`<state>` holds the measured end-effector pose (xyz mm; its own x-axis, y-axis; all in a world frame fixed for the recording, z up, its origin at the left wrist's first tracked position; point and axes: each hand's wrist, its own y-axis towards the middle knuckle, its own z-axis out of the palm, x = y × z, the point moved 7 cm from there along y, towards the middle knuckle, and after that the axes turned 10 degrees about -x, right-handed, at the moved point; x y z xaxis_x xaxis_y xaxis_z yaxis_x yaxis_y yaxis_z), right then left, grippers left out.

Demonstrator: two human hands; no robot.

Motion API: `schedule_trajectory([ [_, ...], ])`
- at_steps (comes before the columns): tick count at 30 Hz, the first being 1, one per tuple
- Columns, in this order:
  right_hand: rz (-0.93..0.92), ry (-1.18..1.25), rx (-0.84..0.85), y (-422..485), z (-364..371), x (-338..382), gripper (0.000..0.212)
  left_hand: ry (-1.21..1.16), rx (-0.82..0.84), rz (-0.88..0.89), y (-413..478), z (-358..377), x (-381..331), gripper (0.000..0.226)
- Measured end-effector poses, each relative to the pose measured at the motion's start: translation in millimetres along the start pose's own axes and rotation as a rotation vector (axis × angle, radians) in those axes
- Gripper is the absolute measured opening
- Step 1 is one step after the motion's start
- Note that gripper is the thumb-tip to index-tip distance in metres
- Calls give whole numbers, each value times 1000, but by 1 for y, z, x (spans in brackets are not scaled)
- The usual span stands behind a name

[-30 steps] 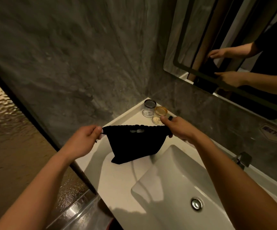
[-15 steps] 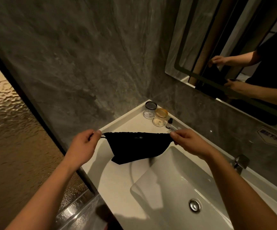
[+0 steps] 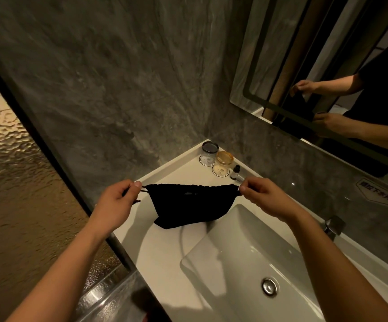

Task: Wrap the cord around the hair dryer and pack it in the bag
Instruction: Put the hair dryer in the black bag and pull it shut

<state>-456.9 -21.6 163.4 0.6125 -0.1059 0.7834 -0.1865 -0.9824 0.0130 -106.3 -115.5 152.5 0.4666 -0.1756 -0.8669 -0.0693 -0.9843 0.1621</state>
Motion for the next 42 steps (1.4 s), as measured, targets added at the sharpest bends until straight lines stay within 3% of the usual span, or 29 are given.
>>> schedule_trajectory([
  [5,55,57,-41,4,3,0,25,-125,-3,-64,0,3,8,36],
  [10,44,-7,-41,8,7,3,13,-126,5,-67,3,8,7,35],
  [15,41,-168,-137,16,4,8,34,-125,13,-76,4,11,6,35],
  [18,102,-146,-76,19,6,8,43,-193,-20,-118,7,13,7,35],
  [24,135,-172,37,22,4,8,36,-304,-18,-185,10,19,8,32],
  [26,157,-126,48,21,6,9,40,-359,-17,-232,10,22,10,31],
  [34,303,352,28,24,12,2,22,-521,9,-369,11,35,13,27],
  [42,307,293,-125,34,-5,-4,17,-539,-34,-367,18,33,14,27],
])
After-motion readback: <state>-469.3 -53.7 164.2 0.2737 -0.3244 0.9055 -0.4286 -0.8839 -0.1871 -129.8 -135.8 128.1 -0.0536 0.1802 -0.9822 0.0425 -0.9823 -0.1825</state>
